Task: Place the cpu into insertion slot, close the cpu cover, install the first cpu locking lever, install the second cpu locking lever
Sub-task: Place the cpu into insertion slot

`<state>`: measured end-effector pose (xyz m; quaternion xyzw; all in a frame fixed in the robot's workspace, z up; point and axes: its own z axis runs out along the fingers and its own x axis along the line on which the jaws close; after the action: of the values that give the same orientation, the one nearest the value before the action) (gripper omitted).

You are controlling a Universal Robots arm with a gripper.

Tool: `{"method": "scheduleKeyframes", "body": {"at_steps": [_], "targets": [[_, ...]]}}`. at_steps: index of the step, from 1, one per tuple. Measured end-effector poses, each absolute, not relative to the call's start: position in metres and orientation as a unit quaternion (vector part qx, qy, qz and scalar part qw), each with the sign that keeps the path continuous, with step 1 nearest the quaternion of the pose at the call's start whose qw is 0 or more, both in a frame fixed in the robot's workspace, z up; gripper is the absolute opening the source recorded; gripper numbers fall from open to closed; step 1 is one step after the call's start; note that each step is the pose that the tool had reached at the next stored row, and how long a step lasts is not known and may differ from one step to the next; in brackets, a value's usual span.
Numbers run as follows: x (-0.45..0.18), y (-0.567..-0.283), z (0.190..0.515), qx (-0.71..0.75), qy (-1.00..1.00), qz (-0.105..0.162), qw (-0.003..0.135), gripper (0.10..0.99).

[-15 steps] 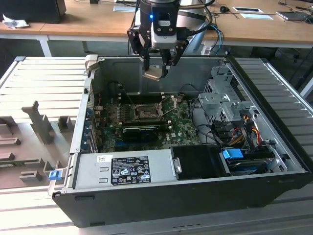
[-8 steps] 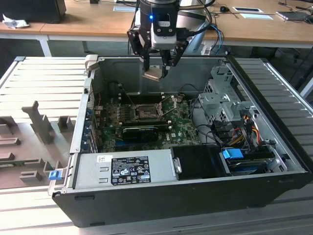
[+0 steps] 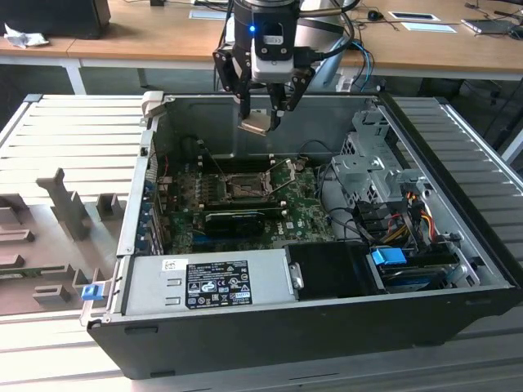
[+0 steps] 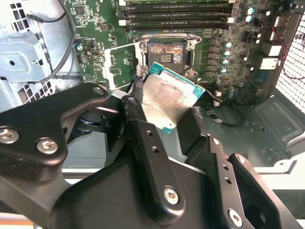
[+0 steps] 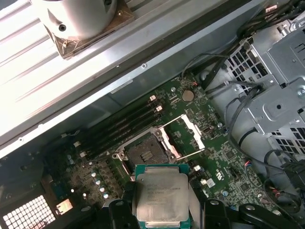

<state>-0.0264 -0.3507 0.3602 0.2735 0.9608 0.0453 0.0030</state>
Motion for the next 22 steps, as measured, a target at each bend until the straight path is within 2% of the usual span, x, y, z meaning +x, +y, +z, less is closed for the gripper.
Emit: {"method": "scheduleKeyframes", "body": {"at_steps": [22], "targets": [[-0.0264, -0.3507, 0.3581, 0.332, 0.942, 0.045, 0.006, 0.525]]}}
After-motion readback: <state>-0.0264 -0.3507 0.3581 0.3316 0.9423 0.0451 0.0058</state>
